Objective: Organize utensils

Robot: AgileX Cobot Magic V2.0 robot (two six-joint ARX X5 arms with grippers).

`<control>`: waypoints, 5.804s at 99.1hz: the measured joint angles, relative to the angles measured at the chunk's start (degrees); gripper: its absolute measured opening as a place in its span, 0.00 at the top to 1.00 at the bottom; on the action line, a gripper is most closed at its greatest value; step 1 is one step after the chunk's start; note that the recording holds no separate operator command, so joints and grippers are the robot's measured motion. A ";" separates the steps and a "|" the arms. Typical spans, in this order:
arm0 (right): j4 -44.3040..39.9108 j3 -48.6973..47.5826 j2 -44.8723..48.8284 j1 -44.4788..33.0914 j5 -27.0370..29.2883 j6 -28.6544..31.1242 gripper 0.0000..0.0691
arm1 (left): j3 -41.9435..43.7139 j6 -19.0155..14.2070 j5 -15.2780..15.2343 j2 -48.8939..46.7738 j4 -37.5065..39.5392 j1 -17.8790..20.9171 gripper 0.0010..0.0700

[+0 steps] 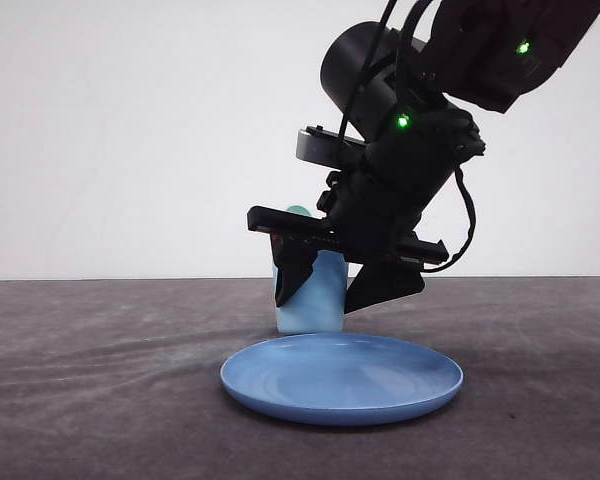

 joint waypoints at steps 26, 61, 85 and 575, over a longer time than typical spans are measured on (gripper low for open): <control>-3.61 0.00 -9.07 0.55 0.00 -4.26 0.43 | -0.02 0.00 0.00 0.00 -0.09 0.00 0.62; -16.02 0.00 -27.98 2.21 0.00 -10.05 0.43 | -0.02 0.00 0.00 0.00 -0.09 0.00 0.62; -23.08 0.02 -38.60 5.03 0.46 -11.04 0.43 | 0.00 0.00 0.00 0.00 -0.07 0.00 0.62; -35.17 -1.88 -64.43 13.53 15.10 -8.90 0.99 | -0.02 -1.11 0.44 0.00 7.63 0.00 0.98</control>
